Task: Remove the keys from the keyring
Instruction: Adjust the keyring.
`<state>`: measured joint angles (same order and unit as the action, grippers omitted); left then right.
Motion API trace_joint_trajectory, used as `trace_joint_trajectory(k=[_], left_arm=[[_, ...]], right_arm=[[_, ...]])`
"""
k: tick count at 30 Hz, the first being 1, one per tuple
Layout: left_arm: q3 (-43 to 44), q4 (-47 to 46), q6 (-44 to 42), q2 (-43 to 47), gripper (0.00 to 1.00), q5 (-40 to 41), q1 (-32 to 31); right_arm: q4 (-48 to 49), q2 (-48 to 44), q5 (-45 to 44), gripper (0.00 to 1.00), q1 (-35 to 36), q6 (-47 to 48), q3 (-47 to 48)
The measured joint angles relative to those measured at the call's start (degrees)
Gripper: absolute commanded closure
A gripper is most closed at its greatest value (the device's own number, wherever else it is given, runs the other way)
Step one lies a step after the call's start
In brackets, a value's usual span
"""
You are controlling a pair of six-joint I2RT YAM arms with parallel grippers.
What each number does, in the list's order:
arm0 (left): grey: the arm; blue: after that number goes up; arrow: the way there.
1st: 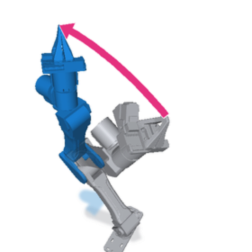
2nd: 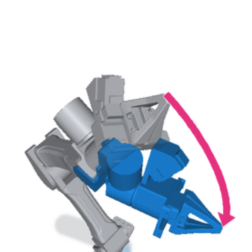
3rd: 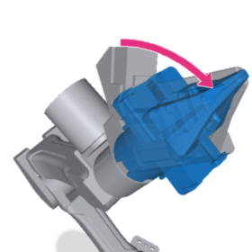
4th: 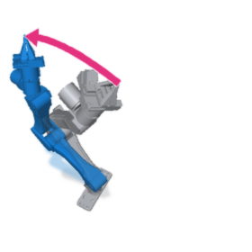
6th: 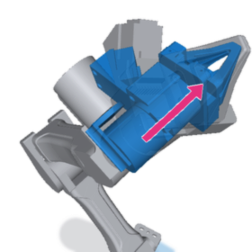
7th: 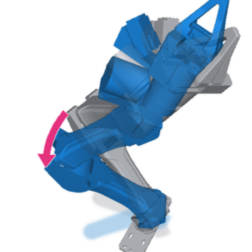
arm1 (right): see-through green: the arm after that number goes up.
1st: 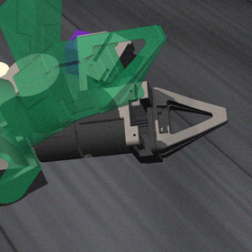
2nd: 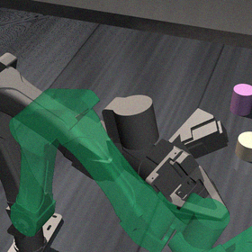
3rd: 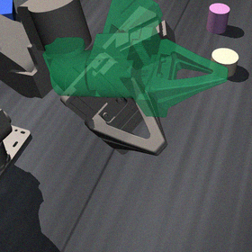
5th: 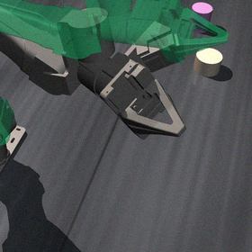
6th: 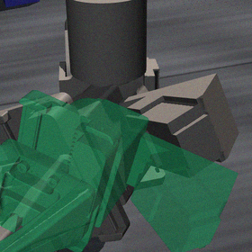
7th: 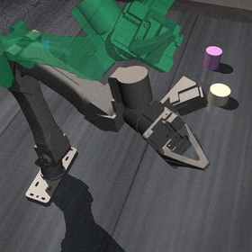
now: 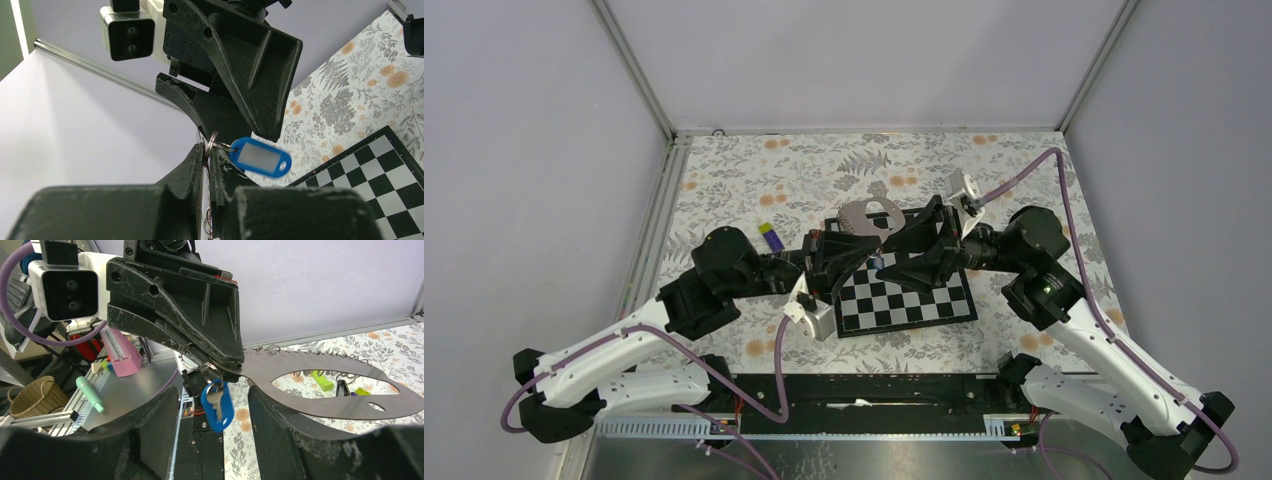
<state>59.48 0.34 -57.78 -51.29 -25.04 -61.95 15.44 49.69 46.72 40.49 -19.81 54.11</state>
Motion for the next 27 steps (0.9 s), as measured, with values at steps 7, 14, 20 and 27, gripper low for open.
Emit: trace_joint_trajectory(k=[7, 14, 20, 27], left_arm=[[0.5, -0.5, 0.3, -0.4, 1.00, 0.0, -0.4], [0.6, -1.5, 0.1, -1.1, 1.00, 0.5, -0.9], [0.6, -1.7, -1.1, -1.3, 1.00, 1.4, -1.4], [0.6, -1.7, -2.1, -1.4, 1.00, 2.2, -1.6]], right_arm=[[1.4, 0.8, -0.1, 0.57, 0.0, -1.2, 0.0], [2.7, 0.9, -0.6, 0.67, 0.0, -3.6, 0.0], [3.1, 0.8, -0.7, 0.68, -0.2, -5.1, 0.0], [3.4, 0.3, 0.0, 0.59, -0.2, -7.2, -0.2]])
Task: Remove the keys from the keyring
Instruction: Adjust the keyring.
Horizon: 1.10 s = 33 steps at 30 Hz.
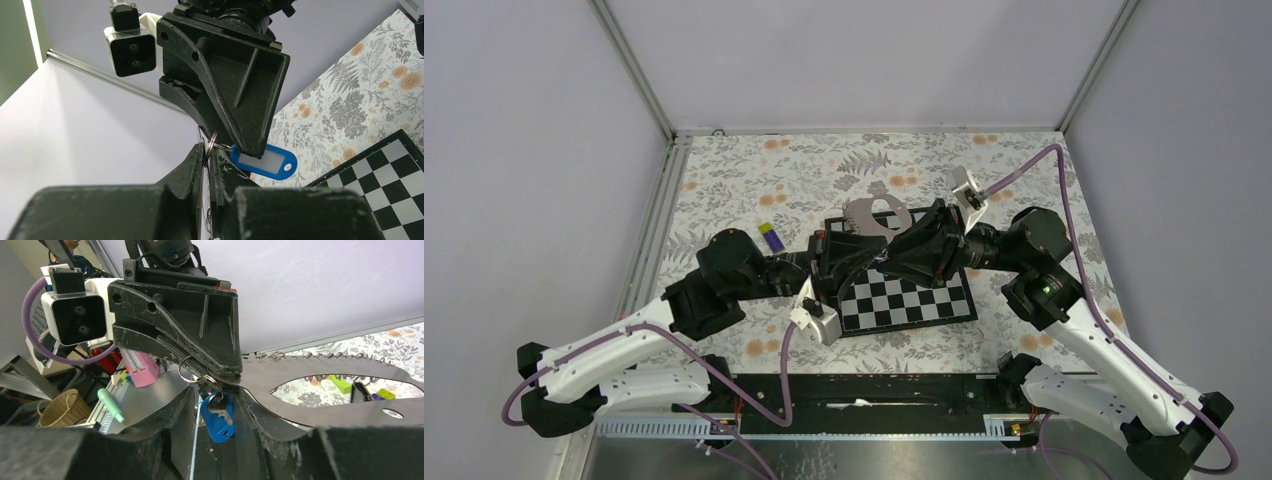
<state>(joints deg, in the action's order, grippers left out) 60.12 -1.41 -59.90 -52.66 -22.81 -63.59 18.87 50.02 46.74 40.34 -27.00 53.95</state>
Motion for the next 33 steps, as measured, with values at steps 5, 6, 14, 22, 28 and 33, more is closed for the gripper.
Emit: trace_joint_trajectory(k=[5, 6, 14, 22, 28, 33], left_arm=[[0.0, 0.0, -0.2, 0.0, 1.00, 0.5, -0.3], [0.0, 0.1, -0.2, 0.0, 1.00, 0.8, -0.3], [0.0, 2.1, -0.1, -0.5, 1.00, 2.1, -0.1], [-0.1, 2.2, -0.1, -0.7, 1.00, 2.1, -0.1], [-0.1, 2.3, -0.1, -0.7, 1.00, 3.0, -0.1], [-0.1, 2.3, -0.1, -0.7, 1.00, 3.3, -0.1]], right_arm=[[1.1, -0.6, 1.1, 0.59, 0.0, -1.3, -0.5], [1.4, -0.8, 1.4, 0.60, 0.0, -1.4, -0.5], [4.3, -2.3, 2.4, 0.73, 0.0, -2.6, -0.6], [3.2, -2.3, 1.9, 0.77, 0.0, -1.9, -0.6], [-0.8, -2.3, 0.2, 0.81, 0.0, 0.6, -0.6], [-2.5, -2.3, -1.6, 0.73, 0.0, 1.8, -0.6]])
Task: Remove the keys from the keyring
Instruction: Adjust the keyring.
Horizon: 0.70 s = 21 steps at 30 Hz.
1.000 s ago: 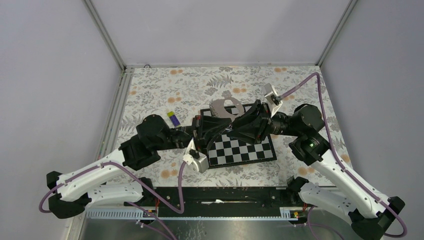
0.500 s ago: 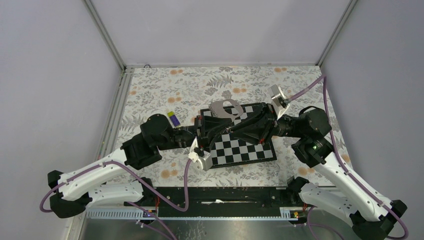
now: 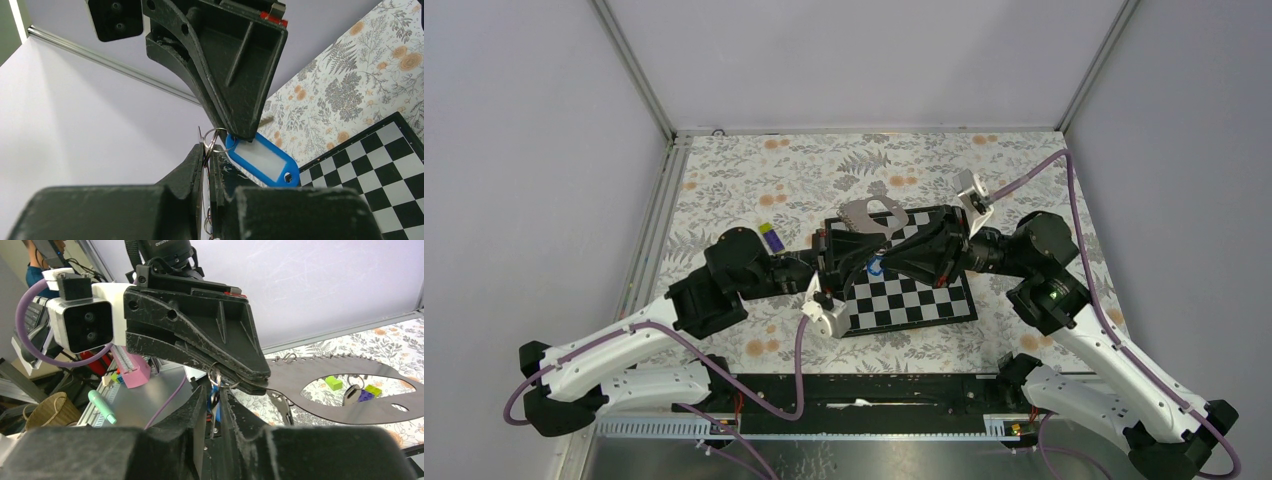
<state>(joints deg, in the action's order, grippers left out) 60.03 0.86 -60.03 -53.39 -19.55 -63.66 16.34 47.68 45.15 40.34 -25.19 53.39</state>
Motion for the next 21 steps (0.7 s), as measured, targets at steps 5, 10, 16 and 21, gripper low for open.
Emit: trace_joint_trajectory(k=[5, 10, 16, 21], left_arm=[[0.0, -0.1, 0.0, -0.2, 1.00, 0.1, 0.0], [0.0, -0.1, 0.0, -0.4, 1.00, 0.5, 0.0], [0.0, -0.1, 0.0, -0.4, 1.00, 0.5, 0.0], [0.0, -0.1, 0.0, -0.4, 1.00, 0.5, 0.0]], right_arm=[[-0.5, 0.0, -1.0, 0.69, 0.0, 0.3, 0.0], [-0.1, 0.0, -1.1, 0.74, 0.0, 0.1, -0.3], [-0.2, 0.0, -2.0, 0.82, 0.0, -0.1, -0.6], [-0.4, 0.0, -2.6, 0.95, 0.0, 0.0, -0.7]])
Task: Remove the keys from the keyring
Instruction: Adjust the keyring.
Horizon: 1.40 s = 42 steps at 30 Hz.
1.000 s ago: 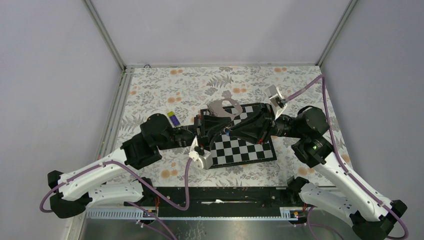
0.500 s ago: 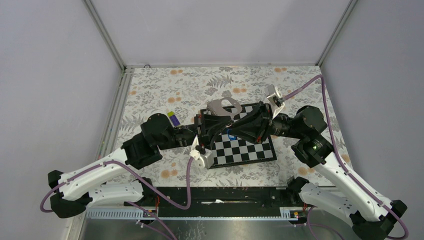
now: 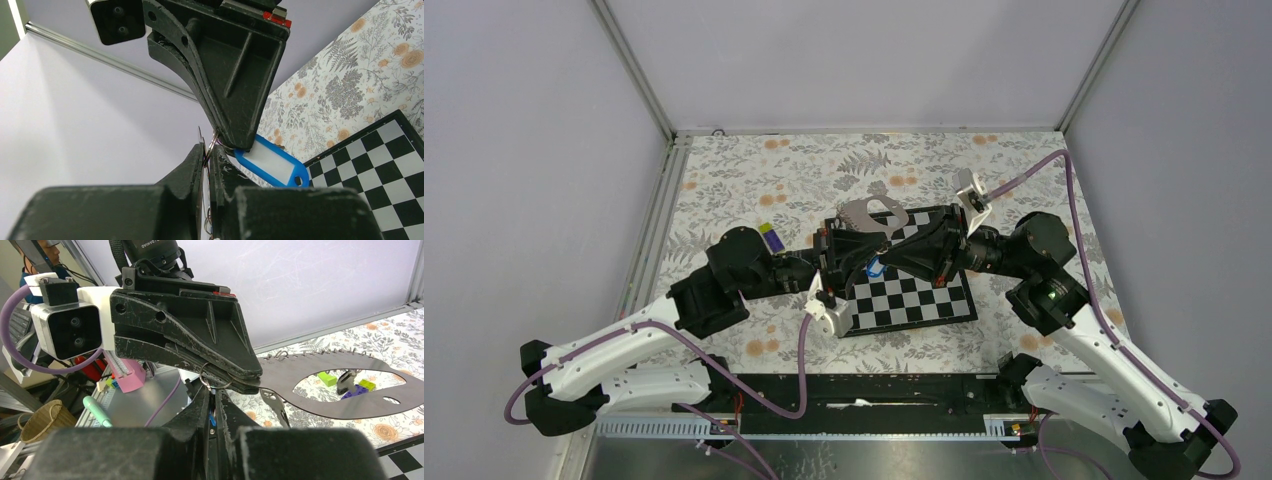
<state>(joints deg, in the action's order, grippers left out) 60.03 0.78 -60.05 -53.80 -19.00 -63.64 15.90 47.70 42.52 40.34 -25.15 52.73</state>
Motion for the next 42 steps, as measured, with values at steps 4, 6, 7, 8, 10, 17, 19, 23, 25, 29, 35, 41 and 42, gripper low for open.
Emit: trace_joint_trajectory(k=[4, 6, 7, 8, 10, 17, 19, 23, 25, 29, 35, 41, 42], left_arm=[[0.0, 0.1, 0.0, 0.0, 1.00, 0.0, 0.0], [0.0, 0.1, 0.0, 0.0, 1.00, 0.1, 0.0], [0.0, 0.1, 0.0, 0.0, 1.00, 0.2, 0.0], [0.0, 0.1, 0.0, 0.0, 1.00, 0.2, 0.0], [-0.1, 0.2, 0.0, 0.0, 1.00, 0.2, 0.0], [-0.1, 1.1, 0.0, 0.0, 1.00, 0.6, -0.1], [-0.2, 1.3, 0.0, 0.0, 1.00, 0.9, -0.1], [-0.2, 1.3, 0.1, 0.1, 1.00, 1.2, -0.1], [-0.4, 1.0, 0.4, 0.1, 1.00, 1.3, -0.1], [-3.3, -3.0, 2.6, 1.0, 1.00, 1.5, -0.1], [-8.3, -11.0, 8.3, 2.1, 0.91, 1.5, -0.1], [-12.2, -17.1, 13.6, 2.1, 0.89, 1.2, -0.3], [-12.6, -17.8, 14.2, 2.1, 0.88, 1.2, -0.3]], right_arm=[[-0.8, -0.3, -0.3, 1.00, 0.0, 0.7, 0.0], [-1.4, -0.6, -0.7, 1.00, 0.0, 1.3, 0.0], [-1.9, -0.8, -1.0, 1.00, 0.0, 1.6, 0.0], [-2.3, -1.1, -1.2, 1.00, 0.0, 1.9, 0.0], [-3.2, -1.6, -1.7, 1.00, 0.0, 2.5, 0.0], [-7.9, -2.6, -3.9, 1.00, 0.0, 4.9, 1.2], [-10.3, -2.3, -4.4, 1.00, 0.0, 5.6, 2.4], [-15.8, -0.7, -5.2, 1.00, 0.0, 7.1, 6.1], [-19.5, 0.5, -5.5, 1.00, 0.0, 8.1, 8.8], [-29.1, 3.9, -4.8, 1.00, 0.0, 10.5, 15.9], [-42.8, 9.7, -1.6, 1.00, 0.0, 14.0, 25.9], [-49.1, 11.3, -0.8, 1.00, 0.0, 15.8, 28.9], [-49.8, 11.5, -0.7, 1.00, 0.0, 16.0, 29.2]])
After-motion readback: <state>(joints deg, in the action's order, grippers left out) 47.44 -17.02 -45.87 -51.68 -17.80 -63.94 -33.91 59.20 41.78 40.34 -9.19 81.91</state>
